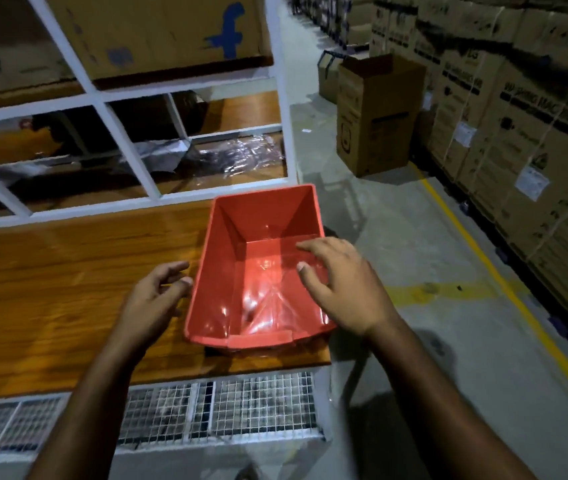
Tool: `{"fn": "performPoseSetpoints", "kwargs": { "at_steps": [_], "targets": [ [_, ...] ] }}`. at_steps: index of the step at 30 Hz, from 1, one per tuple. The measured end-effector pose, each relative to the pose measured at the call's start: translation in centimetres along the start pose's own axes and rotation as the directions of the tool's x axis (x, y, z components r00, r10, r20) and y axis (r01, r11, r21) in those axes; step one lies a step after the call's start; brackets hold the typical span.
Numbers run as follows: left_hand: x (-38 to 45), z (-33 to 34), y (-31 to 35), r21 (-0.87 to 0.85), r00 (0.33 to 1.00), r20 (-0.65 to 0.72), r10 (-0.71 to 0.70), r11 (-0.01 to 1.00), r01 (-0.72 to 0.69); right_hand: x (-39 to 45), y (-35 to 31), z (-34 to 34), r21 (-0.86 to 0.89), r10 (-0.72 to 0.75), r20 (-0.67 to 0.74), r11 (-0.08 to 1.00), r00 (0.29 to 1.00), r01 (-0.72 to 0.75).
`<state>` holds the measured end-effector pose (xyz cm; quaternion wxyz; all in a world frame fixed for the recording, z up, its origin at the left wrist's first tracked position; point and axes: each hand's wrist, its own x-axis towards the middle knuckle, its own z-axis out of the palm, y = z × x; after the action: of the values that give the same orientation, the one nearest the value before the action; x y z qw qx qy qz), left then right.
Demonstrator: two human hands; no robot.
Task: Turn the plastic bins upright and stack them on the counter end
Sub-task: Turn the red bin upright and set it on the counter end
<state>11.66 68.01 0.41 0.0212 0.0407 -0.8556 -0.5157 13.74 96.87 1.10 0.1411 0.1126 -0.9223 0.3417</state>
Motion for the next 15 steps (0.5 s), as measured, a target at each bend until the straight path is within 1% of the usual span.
{"fn": "performPoseSetpoints", "kwargs": {
  "at_steps": [2, 4, 7, 9, 11, 13, 15],
  "targets": [
    [-0.6, -1.3, -0.3, 0.068, 0.998, -0.025, 0.052, 0.996, -0.050, 0.5, -1.9, 0.7, -0.106, -0.051, 0.072, 0.993, 0.996, 0.058],
    [-1.2, -2.5, -0.5, 0.165, 0.989, -0.050, 0.136, 0.978, -0.126, 1.1, -3.9, 1.7, -0.191, -0.079, 0.149, 0.976, 0.986, 0.107],
    [-1.8, -5.1, -1.5, 0.261, 0.966, -0.106, 0.238, 0.944, -0.204, 2.0, -7.4, 3.9, -0.269, -0.100, 0.255, 0.948, 0.962, 0.170],
    [-2.4, -7.9, -3.0, 0.248, 0.964, -0.141, 0.225, 0.951, -0.186, 3.1, -10.4, 6.2, -0.291, -0.137, 0.301, 0.929, 0.944, 0.228],
    [-2.8, -10.2, -4.4, 0.249, 0.967, -0.135, 0.217, 0.952, -0.179, 3.8, -13.0, 8.0, -0.298, -0.152, 0.320, 0.921, 0.935, 0.252],
    [-3.3, -14.6, -6.7, 0.293, 0.962, -0.152, 0.225, 0.940, -0.174, 5.0, -17.3, 11.5, -0.298, -0.183, 0.340, 0.909, 0.923, 0.290],
    [-3.5, -19.1, -9.1, 0.370, 0.960, -0.162, 0.228, 0.916, -0.155, 5.9, -21.8, 15.1, -0.293, -0.230, 0.339, 0.896, 0.912, 0.334]
  ]
}}
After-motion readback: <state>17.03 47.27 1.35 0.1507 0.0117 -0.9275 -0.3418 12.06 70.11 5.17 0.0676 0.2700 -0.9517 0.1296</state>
